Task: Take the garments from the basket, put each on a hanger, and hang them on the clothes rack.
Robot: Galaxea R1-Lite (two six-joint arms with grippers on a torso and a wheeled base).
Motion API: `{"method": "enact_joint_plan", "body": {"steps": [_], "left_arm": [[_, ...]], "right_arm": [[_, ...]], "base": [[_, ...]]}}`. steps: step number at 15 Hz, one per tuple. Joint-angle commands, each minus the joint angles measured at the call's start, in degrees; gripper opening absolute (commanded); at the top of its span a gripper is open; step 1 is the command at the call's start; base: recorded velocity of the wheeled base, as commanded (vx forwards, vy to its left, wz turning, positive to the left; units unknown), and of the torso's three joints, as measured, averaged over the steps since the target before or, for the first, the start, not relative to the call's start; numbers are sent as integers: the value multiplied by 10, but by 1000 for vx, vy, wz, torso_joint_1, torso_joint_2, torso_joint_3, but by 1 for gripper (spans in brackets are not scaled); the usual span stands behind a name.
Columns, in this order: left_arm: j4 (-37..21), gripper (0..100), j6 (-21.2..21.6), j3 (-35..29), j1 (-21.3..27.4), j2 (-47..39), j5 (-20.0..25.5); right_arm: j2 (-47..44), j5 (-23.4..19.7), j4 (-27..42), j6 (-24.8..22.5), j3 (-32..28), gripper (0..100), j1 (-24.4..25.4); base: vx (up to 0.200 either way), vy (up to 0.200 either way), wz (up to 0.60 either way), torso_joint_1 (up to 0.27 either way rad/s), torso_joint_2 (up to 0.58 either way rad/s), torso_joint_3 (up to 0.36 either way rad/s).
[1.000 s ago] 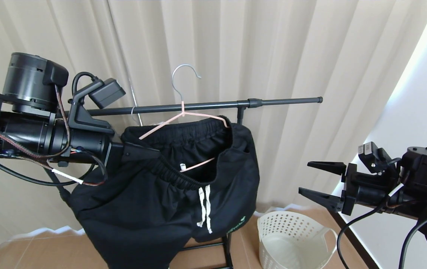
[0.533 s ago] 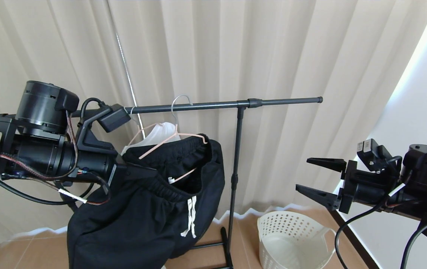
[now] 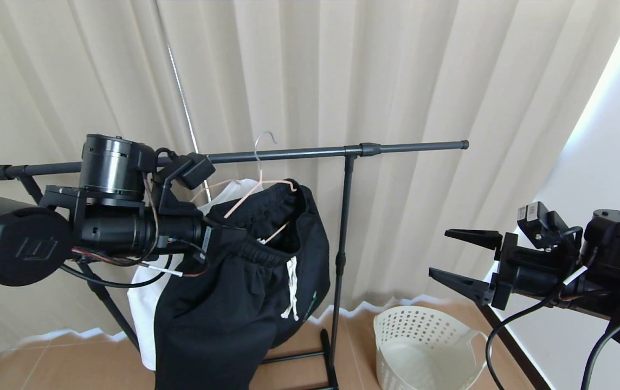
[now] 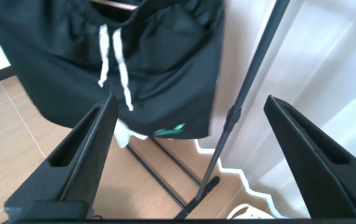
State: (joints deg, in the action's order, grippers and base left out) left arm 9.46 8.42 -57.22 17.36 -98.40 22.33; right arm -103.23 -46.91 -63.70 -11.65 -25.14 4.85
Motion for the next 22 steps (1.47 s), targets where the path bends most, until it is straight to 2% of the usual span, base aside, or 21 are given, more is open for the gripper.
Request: {"method": "enact_joint_plan", "body": {"steps": [1,4,7,10,12,17,22], "left_arm": [[35,0,-17,-2,14,-46,-25],[80,0,-28,-13,25,-83,-66],[89,0,-41,-26,28,-98,-67],[111,0,-95,-56,28,-125,-69],[112,0,-124,-79,29,-142,-82],[113,0,-140,-97,29,-161,-84],[114,0,-162,-146,26,-208,-84]], "right_arm": [[-1,0,0,0,0,100,1],[-1,2,0,0,0,100,1],[-1,2,0,0,0,100,1],[-4,2,0,0,0,100,1],[-4,2,-1,0,0,100,1],[-5,2,-1,0,0,100,1],[-12,2,-3,0,0,100,1]], "base": [[0,0,0,0,0,0],[0,0,0,0,0,0],[0,0,0,0,0,0],[0,0,0,0,0,0],[0,0,0,0,0,0],[0,0,0,0,0,0],[0,0,0,0,0,0]]}}
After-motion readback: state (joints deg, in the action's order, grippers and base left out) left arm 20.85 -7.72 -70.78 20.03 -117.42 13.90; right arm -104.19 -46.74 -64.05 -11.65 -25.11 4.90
